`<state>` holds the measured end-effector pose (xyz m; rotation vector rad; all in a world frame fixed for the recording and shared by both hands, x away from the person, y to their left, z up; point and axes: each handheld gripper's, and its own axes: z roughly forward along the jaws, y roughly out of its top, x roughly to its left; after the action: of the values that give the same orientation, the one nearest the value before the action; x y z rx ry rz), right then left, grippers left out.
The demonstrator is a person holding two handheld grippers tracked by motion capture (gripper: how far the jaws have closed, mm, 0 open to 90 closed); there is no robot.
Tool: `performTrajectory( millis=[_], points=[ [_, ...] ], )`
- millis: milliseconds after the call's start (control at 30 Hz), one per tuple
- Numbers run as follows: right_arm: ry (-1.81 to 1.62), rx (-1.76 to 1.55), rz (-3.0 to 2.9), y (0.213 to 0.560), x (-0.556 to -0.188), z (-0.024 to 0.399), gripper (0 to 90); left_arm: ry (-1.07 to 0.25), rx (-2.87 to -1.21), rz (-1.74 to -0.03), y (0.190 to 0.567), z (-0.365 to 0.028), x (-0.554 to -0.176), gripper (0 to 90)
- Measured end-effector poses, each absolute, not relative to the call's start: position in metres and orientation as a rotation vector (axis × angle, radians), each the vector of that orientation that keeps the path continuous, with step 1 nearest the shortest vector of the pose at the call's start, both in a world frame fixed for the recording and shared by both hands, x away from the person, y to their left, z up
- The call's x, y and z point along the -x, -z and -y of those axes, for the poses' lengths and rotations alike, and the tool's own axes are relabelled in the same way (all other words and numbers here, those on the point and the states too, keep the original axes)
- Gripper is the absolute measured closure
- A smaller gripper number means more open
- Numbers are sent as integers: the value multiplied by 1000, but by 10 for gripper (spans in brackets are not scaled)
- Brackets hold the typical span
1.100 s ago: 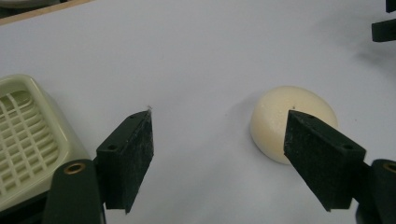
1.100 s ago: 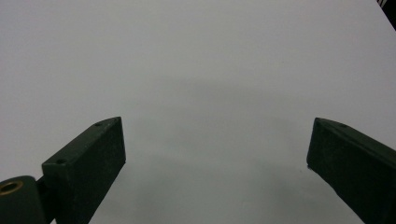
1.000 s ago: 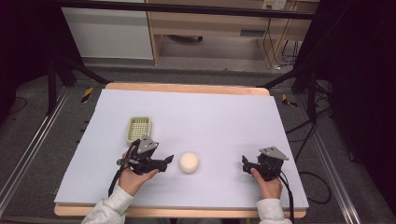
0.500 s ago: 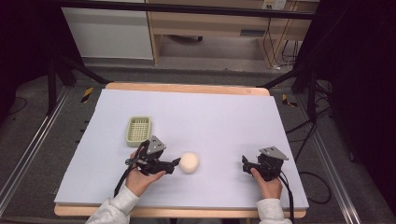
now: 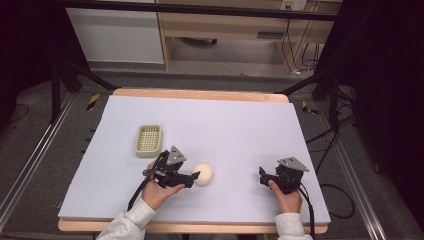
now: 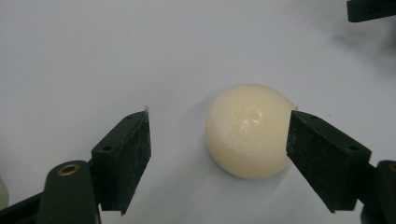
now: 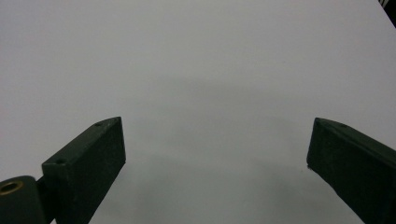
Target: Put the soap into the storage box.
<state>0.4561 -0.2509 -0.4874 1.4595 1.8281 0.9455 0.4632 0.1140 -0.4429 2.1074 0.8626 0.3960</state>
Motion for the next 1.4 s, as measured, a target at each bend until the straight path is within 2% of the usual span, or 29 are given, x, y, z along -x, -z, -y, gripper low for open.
performTrajectory(
  millis=[1400],
  points=[
    [-946, -1458, -1835, 487, -456, 251, 49, -365, -2227, -826, 461, -75, -471, 170]
  ],
)
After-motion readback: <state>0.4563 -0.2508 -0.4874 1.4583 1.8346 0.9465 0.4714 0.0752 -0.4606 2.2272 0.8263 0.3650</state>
